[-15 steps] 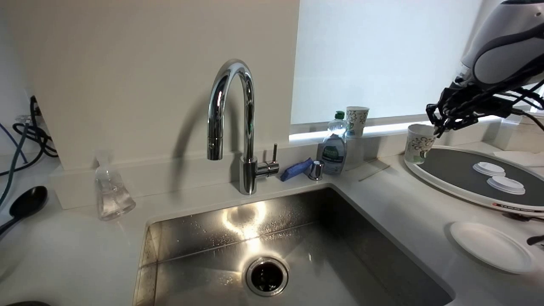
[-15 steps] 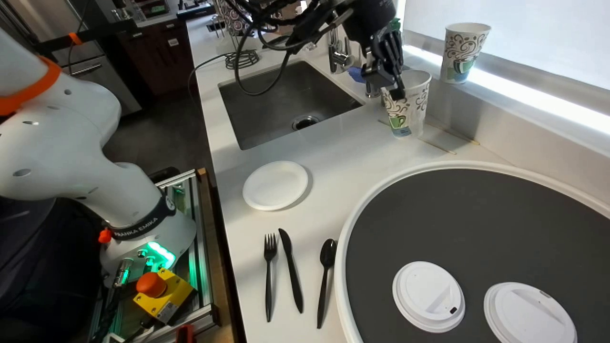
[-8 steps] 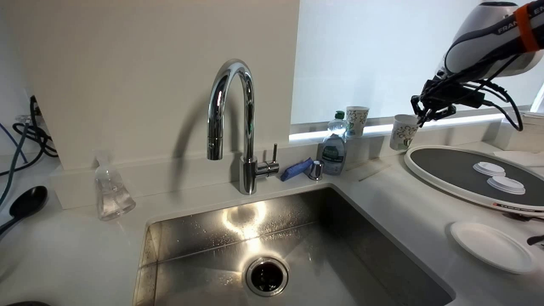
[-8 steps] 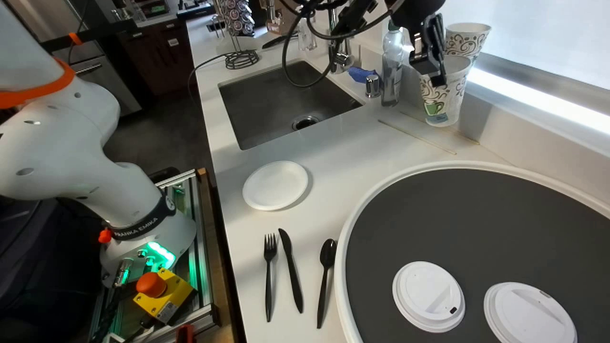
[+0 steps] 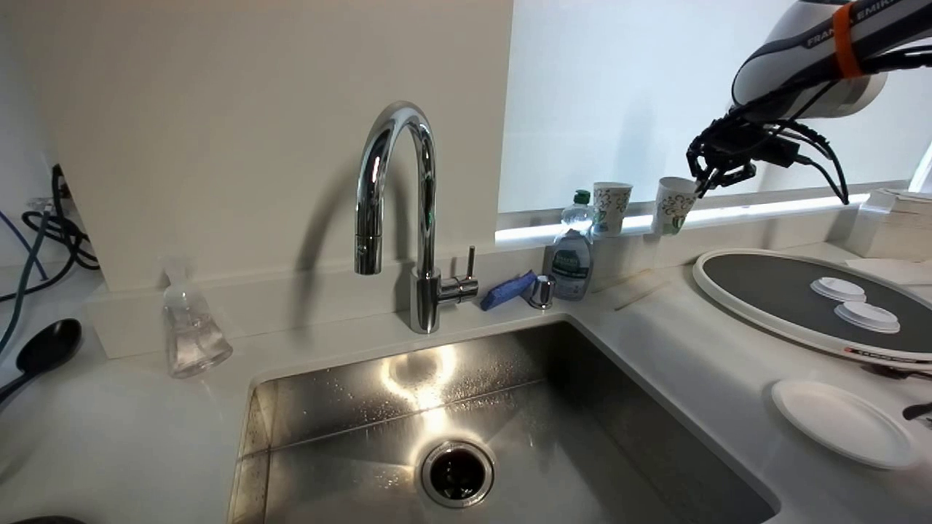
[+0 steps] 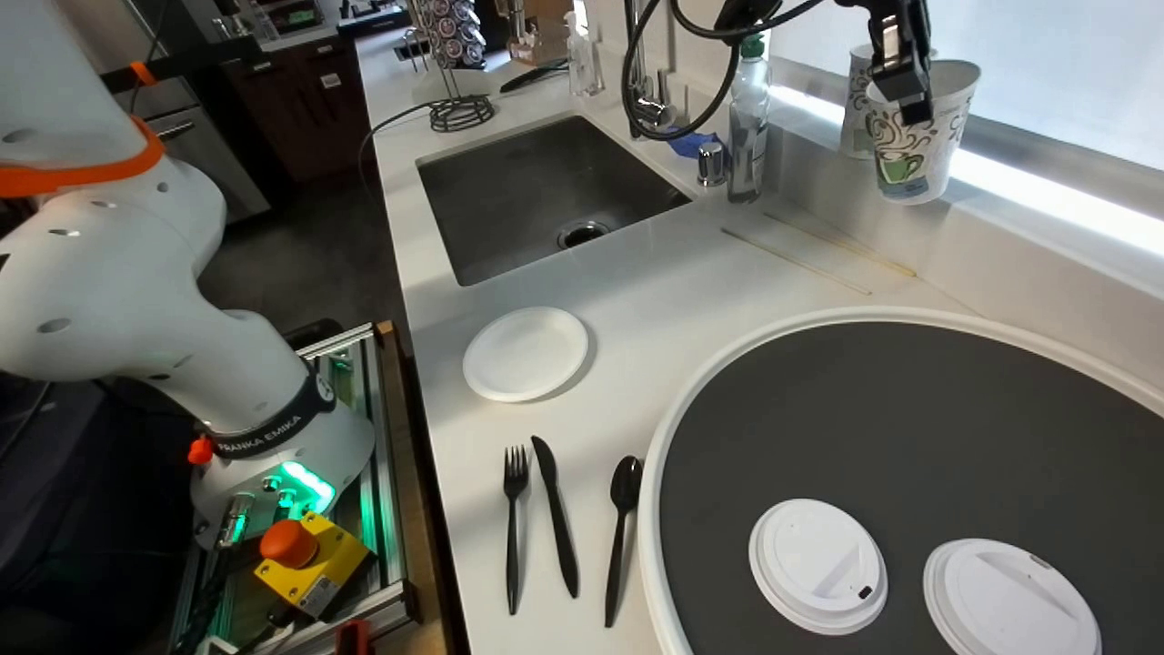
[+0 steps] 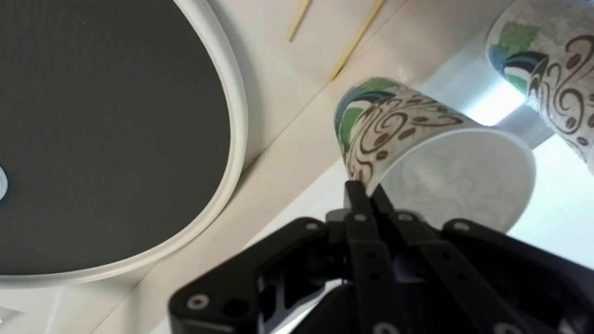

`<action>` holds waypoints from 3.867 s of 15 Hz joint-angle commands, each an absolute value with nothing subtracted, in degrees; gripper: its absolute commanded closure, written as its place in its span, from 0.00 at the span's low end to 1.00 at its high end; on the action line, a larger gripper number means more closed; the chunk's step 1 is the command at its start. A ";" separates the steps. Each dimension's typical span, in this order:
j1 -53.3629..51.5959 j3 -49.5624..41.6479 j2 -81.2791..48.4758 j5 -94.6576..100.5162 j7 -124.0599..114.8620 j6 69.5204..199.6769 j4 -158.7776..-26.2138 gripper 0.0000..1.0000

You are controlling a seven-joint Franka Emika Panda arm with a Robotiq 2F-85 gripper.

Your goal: Put the coffee cups on the windowsill.

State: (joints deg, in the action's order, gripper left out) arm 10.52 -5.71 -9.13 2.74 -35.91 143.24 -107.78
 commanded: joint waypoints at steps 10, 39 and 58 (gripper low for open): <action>7.72 -8.74 -11.88 1.78 -35.18 141.04 -103.28 0.99; 6.94 -9.21 -25.80 0.11 -34.50 126.46 -81.72 0.99; 6.81 -8.78 -32.28 -1.14 -34.49 120.74 -71.18 0.36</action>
State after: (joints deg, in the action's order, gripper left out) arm 7.10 -8.25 -30.61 0.20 -34.81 122.99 -74.11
